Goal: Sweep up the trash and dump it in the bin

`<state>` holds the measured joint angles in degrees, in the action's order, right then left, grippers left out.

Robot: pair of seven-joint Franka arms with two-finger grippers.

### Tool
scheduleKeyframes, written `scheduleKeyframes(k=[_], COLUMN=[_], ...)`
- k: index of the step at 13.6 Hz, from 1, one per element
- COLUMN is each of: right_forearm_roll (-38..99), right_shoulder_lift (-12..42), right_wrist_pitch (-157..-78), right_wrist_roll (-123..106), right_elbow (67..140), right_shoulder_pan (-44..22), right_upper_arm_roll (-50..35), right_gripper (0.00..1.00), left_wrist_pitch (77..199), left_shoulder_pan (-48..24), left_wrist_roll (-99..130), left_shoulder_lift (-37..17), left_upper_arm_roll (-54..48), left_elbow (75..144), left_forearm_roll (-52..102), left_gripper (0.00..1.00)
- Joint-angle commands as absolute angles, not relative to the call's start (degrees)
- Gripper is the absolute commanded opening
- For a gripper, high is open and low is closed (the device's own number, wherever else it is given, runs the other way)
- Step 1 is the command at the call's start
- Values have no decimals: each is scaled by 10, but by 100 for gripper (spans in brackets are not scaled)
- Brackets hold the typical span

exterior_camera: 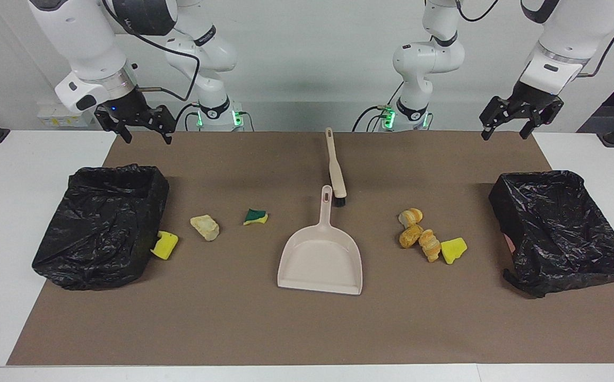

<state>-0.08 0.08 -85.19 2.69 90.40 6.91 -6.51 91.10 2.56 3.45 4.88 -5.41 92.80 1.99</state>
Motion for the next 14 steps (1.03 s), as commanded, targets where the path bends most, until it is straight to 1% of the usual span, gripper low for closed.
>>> scheduleKeyframes(k=[1, 6, 9, 11, 13, 14], right_forearm_roll=[14, 11, 15, 18, 37, 39], right_shoulder_lift=[-11, -11, -13, -16, -8, 8], right_wrist_pitch=[-856, -855, -866, -882, -906, -916], right_wrist_roll=[24, 22, 31, 38, 82, 88], right_elbow=[918, 916, 920, 932, 939, 938], right_shoulder_pan=[76, 76, 65, 43, 24, 13], right_upper_arm_roll=[-68, -68, -72, -74, -74, -74], right_gripper=[100, 100, 100, 100, 100, 100], left_wrist_pitch=[906, 904, 908, 925, 972, 988], left_shoulder_pan=[31, 7, -67, -132, -168, -189], left_wrist_roll=[33, 39, 53, 132, 163, 165], left_shoulder_lift=[62, 70, 83, 88, 105, 110], left_upper_arm_roll=[-47, -63, -64, -64, -64, -66], left_elbow=[940, 951, 995, 1040, 1081, 1103], left_forearm_roll=[26, 29, 29, 29, 29, 30], left_gripper=[100, 100, 100, 100, 100, 100])
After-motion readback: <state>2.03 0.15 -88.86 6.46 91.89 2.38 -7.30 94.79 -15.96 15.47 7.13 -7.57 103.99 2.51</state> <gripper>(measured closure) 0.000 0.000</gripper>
